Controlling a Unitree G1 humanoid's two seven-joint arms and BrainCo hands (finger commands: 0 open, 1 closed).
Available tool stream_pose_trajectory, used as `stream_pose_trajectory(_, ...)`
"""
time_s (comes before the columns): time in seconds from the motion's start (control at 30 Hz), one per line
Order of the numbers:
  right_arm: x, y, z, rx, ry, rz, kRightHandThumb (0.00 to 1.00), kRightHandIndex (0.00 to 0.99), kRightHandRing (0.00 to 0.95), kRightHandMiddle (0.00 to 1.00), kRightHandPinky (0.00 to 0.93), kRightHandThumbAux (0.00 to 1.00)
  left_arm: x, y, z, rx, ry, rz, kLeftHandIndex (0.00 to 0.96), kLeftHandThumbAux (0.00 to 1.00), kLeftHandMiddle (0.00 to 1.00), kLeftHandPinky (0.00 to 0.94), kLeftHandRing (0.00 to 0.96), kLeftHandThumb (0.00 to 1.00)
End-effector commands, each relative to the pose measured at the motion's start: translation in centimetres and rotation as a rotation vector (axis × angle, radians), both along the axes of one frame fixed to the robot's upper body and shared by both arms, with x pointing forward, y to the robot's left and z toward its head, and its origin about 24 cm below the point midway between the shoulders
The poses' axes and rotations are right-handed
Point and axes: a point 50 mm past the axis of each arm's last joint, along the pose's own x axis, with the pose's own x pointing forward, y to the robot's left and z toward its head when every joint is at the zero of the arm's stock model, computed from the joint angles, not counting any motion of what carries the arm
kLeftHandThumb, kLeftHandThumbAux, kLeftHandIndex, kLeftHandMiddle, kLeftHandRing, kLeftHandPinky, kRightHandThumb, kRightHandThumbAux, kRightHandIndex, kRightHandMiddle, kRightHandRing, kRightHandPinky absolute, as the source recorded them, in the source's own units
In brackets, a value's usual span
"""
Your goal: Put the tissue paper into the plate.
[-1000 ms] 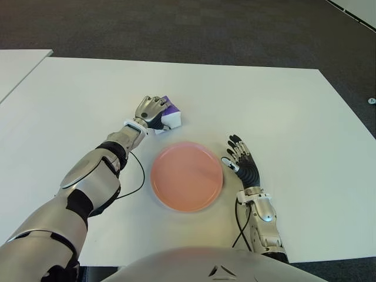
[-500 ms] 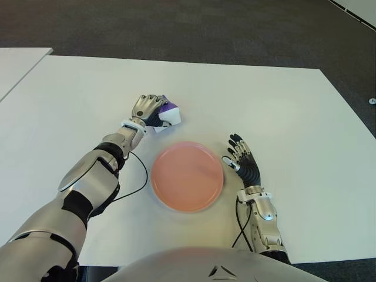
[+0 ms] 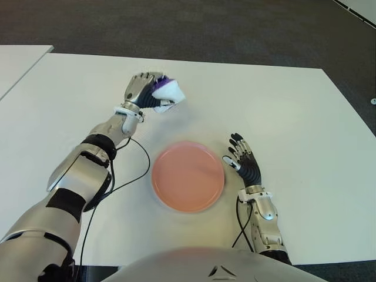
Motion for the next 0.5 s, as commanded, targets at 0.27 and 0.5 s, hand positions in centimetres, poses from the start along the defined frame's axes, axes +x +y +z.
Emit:
stream_pose_trajectory(0.27, -1.2, -0.2, -2.3, 0.001, 0.130, -0.006, 0.002, 0.000, 0.000, 0.008, 0.000, 0.692, -1.7, -1.0, 3.7, -0.083, -0.207, -0.195, 0.386, 0.651, 0.509, 0.805, 0.527, 0.950)
stream_pose_trajectory(0.5, -1.0, -0.1, -2.3, 0.004, 0.127, 0.000, 0.000, 0.000, 0.000, 0.005, 0.000, 0.690, -3.0, -1.6, 4.7, -0.069, -0.259, -0.295, 0.386, 0.651, 0.508, 0.811, 0.527, 0.950)
